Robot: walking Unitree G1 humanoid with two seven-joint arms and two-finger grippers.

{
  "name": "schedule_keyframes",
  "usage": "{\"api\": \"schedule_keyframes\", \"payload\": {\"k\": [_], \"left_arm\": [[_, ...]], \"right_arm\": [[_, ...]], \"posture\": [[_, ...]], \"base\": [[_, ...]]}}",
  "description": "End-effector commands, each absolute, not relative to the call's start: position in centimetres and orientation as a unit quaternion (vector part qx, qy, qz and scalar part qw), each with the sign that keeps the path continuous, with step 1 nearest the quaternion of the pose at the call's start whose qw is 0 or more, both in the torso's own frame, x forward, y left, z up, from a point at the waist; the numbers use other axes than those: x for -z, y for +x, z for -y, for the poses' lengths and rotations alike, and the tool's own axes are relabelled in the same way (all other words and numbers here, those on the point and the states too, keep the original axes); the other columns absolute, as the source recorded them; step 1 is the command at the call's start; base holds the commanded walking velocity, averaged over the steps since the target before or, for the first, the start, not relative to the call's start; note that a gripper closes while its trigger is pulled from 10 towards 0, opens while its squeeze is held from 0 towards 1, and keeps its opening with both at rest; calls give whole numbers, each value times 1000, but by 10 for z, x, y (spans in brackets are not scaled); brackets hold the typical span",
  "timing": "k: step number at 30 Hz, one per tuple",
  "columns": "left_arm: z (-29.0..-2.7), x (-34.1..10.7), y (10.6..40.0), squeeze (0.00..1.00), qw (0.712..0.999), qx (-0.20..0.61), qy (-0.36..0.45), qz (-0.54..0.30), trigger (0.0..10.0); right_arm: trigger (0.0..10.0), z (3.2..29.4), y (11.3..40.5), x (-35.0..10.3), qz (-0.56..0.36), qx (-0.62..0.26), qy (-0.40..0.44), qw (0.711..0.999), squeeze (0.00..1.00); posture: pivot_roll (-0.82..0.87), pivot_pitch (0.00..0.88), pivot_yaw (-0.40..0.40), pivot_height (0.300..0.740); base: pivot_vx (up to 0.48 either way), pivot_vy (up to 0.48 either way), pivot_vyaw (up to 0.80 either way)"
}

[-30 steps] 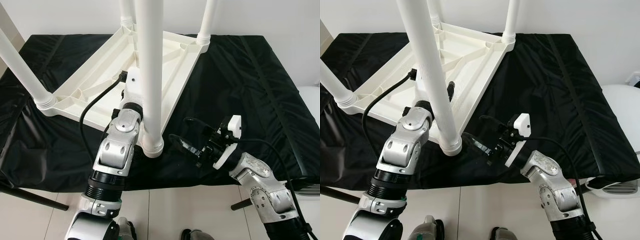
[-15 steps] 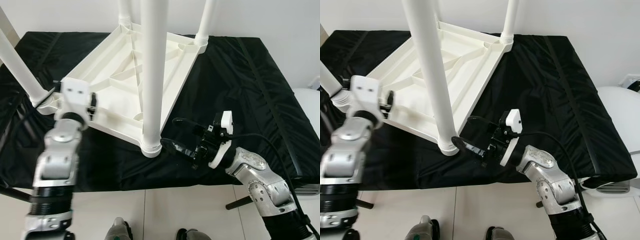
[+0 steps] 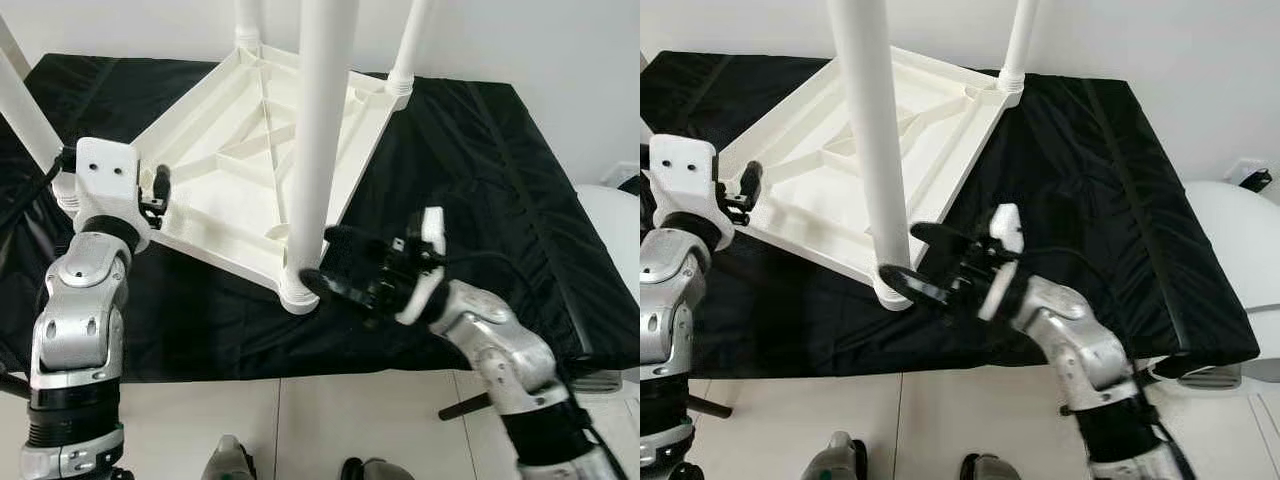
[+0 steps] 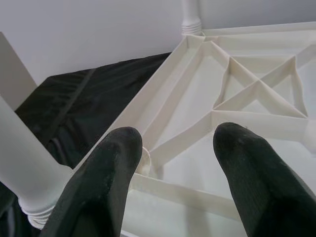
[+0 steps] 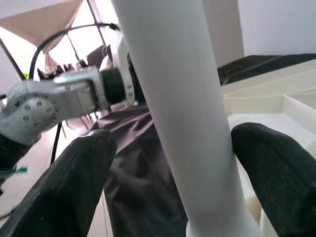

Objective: Building children table

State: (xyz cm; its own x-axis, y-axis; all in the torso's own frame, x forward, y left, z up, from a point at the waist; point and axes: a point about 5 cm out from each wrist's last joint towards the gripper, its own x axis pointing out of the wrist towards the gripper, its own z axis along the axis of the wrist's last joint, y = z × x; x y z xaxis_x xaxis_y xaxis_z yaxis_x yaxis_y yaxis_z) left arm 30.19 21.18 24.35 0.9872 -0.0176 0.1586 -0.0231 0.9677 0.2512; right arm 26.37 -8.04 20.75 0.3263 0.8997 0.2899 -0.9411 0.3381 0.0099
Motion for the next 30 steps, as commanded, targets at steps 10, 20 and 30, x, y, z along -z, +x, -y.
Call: {"api": "schedule_keyframes", "payload": {"k": [10, 20, 30], "left_arm": [[-206, -252, 304, 0, 985, 9, 144, 96, 10000], [-202, -251, 310, 0, 985, 10, 146, 87, 10000], [-194, -251, 317, 0, 985, 15, 147, 88, 10000]], "right_arm": [[10000, 62, 272, -208, 134, -514, 121, 838, 0], [10000, 70, 285, -209, 145, -369, 139, 907, 0], [10000, 97, 295, -208, 151, -280, 121, 940, 0]], "posture": [[179, 159, -112, 740], [153, 164, -98, 740], [112, 153, -69, 740]], "base": [[0, 0, 0], [0, 0, 0], [0, 0, 0]]}}
